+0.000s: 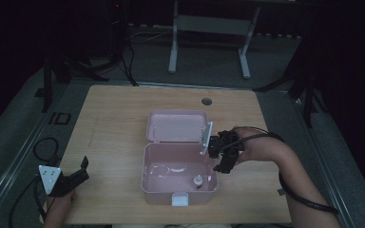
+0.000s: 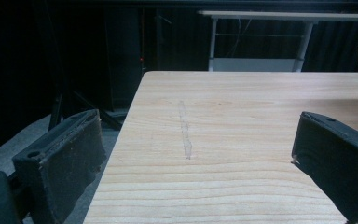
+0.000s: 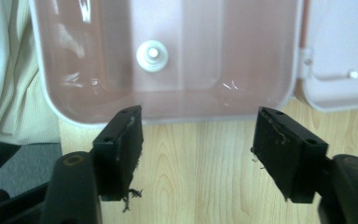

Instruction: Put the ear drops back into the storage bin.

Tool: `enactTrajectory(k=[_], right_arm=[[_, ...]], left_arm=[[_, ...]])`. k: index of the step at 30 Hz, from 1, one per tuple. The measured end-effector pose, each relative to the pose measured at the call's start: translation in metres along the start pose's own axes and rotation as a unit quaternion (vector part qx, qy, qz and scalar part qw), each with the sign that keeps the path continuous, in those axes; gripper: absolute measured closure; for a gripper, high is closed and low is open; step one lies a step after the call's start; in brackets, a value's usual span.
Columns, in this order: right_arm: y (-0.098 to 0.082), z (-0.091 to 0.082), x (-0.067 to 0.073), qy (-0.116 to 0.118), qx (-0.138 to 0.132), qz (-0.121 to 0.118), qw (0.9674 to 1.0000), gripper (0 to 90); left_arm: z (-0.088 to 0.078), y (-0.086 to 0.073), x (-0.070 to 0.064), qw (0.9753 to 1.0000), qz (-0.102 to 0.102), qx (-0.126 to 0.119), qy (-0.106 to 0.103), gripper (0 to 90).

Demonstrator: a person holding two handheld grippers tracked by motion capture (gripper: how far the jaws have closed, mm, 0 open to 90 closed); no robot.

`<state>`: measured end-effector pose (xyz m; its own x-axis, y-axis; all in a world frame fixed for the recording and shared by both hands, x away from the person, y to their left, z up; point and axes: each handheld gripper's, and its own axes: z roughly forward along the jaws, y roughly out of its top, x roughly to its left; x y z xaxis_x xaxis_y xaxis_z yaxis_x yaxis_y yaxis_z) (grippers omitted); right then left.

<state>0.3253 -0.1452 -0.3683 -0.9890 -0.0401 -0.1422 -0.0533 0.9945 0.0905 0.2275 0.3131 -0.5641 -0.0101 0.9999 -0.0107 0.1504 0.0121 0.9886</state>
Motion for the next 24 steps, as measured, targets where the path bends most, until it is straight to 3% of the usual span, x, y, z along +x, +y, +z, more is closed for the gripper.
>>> enactTrajectory(k=[3,5,7,10,15,19,24], right_arm=[[-0.006,-0.001,-0.001,-0.005,-0.007,0.009,0.9999,29.2],[-0.015,-0.001,-0.005,-0.013,-0.024,0.029,0.9992,21.3],[-0.018,0.000,-0.005,-0.018,-0.028,0.031,0.9990,17.4],[-0.032,0.011,-0.010,0.011,-0.047,0.056,0.9973,13.9],[-0.043,0.025,-0.012,0.003,-0.043,0.064,0.9970,13.7],[-0.058,0.045,-0.016,0.007,-0.053,0.088,0.9947,13.5],[-0.069,0.062,-0.018,-0.004,-0.053,0.109,0.9927,13.6]], left_arm=[[0.000,0.000,0.000,1.0000,0.000,0.000,0.000,2.4],[0.000,0.000,0.000,1.0000,0.000,0.000,0.001,2.4],[0.000,0.000,0.000,1.0000,0.000,0.000,0.001,2.4],[0.000,0.000,0.000,1.0000,0.000,0.000,0.000,2.4],[0.000,0.000,0.000,1.0000,0.000,0.001,0.001,2.4],[0.000,0.000,0.000,1.0000,0.000,0.000,0.000,2.4],[0.000,0.000,0.000,1.0000,0.000,0.001,0.000,2.4]])
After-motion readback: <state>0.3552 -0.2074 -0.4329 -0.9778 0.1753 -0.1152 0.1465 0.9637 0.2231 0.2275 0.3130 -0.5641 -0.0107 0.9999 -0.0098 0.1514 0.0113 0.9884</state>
